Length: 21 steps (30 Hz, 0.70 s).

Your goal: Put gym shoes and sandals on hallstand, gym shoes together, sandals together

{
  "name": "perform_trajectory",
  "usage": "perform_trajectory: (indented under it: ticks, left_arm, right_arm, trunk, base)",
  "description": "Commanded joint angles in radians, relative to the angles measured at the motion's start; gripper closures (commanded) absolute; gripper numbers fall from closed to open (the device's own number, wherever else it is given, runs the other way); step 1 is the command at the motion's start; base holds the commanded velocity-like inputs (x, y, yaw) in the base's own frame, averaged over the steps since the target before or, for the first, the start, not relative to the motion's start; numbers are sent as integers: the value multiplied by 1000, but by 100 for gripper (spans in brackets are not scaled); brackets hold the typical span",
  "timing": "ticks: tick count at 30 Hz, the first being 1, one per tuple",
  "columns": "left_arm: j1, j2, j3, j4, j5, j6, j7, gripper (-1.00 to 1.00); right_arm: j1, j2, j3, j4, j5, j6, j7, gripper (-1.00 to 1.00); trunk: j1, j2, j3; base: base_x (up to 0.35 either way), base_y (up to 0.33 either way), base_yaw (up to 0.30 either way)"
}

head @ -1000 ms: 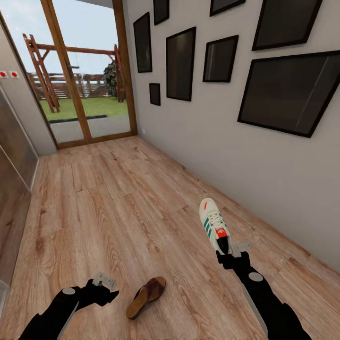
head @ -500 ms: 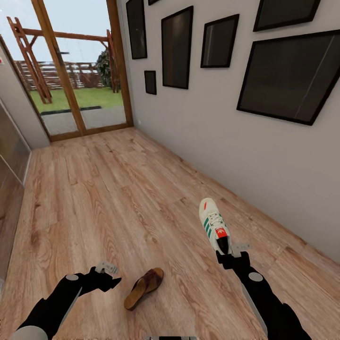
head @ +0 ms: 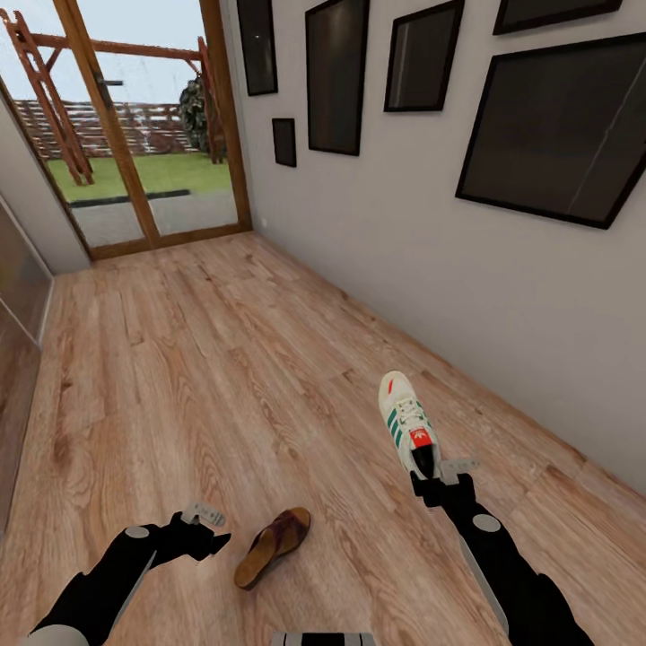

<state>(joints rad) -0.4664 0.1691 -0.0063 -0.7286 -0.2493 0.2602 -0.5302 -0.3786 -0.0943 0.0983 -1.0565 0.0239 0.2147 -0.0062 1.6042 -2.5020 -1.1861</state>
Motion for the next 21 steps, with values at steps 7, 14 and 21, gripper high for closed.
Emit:
perform_trajectory:
  ticks: [7,14,21]
  left_arm:
    - [0,-2,-3,-2,-4,5,-4,-100]
    - [0,-5,-4,-2,-2,4,-5,-100]
    - [2,-6,-4,-2,-2,-1,-5,-100]
  right_arm:
    - [0,-1,2,-3,2,6,0,100]
    - [0,-1,2,-3,2,6,0,100]
    - [0,-1,3,-3,2,7,0,100]
  trunk:
    - [0,0,-3]
    - [0,0,-3]
    - [0,0,-3]
  base:
    - [179,0,0]
    - [17,0,0]
    - [1,0,0]
